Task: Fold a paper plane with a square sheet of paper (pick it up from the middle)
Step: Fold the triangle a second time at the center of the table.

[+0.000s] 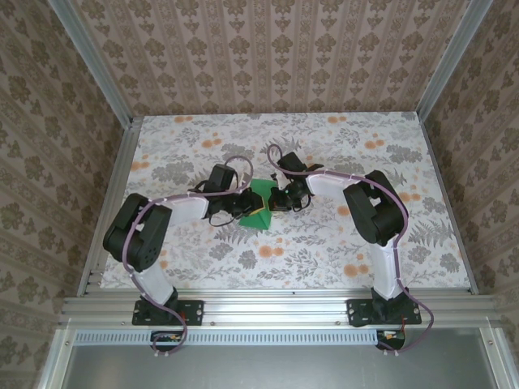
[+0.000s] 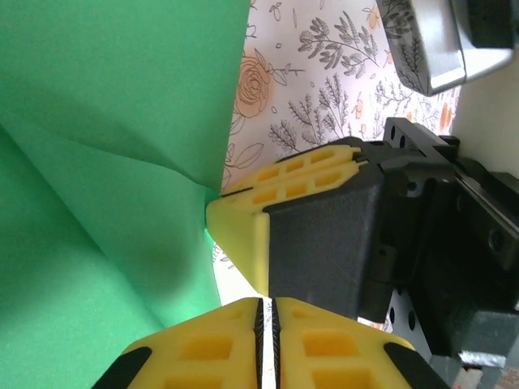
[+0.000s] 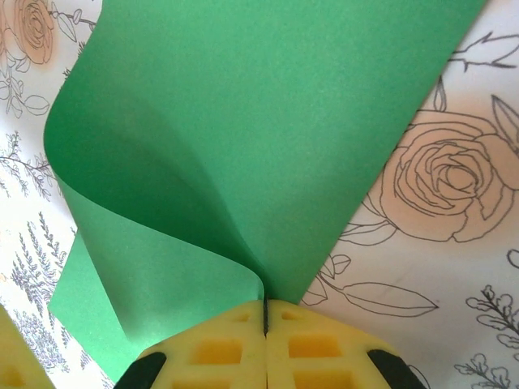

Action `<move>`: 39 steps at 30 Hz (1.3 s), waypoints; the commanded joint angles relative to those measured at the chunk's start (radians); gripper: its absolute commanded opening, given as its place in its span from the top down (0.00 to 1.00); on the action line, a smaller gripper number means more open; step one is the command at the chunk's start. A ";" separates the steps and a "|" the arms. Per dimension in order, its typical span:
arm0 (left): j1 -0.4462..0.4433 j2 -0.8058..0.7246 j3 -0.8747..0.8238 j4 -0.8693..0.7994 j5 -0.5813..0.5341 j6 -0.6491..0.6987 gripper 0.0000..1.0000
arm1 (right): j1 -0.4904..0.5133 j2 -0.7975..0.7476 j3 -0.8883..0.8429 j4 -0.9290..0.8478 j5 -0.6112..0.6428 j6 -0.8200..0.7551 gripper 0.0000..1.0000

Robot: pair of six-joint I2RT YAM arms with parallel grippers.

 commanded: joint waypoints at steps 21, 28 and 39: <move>-0.007 0.084 0.052 -0.107 -0.095 0.018 0.89 | 0.006 0.088 0.007 -0.077 0.056 0.016 0.91; -0.010 0.090 0.050 -0.112 -0.102 0.019 0.89 | 0.005 0.100 0.018 -0.091 0.062 0.018 0.87; -0.012 0.095 0.049 -0.120 -0.115 0.020 0.89 | 0.005 0.128 0.040 -0.134 0.094 0.025 0.83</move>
